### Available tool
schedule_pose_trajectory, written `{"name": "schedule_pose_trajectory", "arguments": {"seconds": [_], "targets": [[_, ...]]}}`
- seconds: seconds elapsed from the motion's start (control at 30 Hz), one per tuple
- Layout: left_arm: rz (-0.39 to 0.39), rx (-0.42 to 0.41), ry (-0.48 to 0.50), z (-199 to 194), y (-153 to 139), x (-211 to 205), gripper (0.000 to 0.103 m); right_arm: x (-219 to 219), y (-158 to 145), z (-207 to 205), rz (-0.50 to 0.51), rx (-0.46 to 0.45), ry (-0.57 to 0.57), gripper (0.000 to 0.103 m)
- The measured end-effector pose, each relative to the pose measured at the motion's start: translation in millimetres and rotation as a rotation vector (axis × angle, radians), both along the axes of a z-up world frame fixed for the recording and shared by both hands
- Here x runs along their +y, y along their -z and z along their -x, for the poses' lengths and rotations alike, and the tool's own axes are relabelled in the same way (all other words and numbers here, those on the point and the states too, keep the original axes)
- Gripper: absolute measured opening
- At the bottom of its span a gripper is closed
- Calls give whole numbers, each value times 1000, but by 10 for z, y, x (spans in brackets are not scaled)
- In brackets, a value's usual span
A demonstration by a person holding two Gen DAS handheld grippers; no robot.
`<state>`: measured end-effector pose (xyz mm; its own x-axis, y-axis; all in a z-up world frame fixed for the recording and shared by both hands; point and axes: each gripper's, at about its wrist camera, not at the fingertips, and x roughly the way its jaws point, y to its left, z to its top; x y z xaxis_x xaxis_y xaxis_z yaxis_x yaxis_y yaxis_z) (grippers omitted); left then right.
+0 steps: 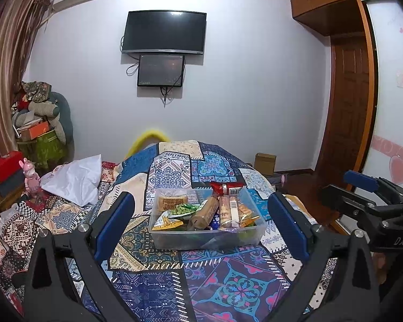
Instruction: Organize snacks
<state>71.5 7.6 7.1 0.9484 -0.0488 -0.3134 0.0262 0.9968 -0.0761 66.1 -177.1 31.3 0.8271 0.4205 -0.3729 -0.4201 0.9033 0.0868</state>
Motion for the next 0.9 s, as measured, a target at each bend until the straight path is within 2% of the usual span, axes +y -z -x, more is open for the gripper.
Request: {"name": "schedule_pose_trajectory", "arguments": {"seconds": [0.9], "targets": [[-2, -1, 5, 40, 9, 8, 101, -6, -35, 4, -3, -6, 4, 101]]}}
